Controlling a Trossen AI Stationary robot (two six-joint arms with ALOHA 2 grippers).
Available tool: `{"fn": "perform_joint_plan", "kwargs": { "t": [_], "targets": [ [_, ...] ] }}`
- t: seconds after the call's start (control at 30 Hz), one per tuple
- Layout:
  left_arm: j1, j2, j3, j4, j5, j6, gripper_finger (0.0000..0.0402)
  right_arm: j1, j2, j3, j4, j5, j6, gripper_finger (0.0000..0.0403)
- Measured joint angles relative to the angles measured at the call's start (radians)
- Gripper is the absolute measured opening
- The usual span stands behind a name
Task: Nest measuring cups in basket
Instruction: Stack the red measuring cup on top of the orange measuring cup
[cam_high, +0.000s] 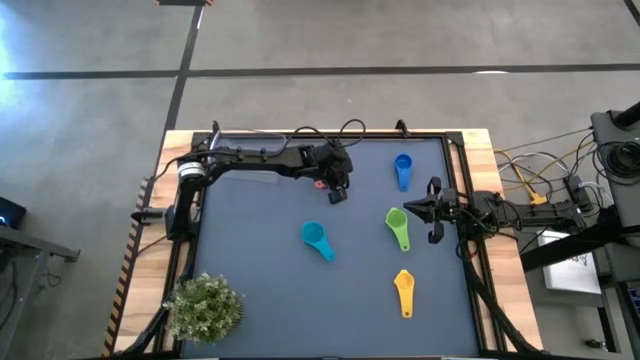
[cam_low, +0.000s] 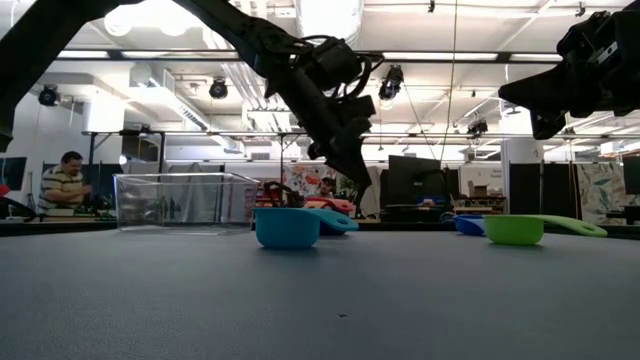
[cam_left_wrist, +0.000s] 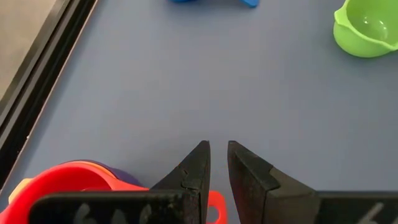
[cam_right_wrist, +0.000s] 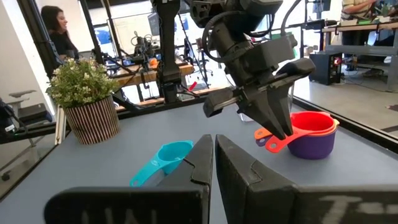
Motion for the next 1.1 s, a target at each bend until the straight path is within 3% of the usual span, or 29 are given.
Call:
{"fn": "perform_joint_plan", "kwargs": {
  "t": [0.87,1.1],
  "targets": [
    [-0.003,0.051,0.000,-0.018,-0.017,-0.046,0.0037,0.000,0.000,0.000,0.000,0.000,0.000,0.0009],
    [-0.004,0.051,0.000,-0.094,-0.051,-0.047,0.0037,0.000,0.000,0.000,0.000,0.000,0.000,0.0009]
  ]
}}
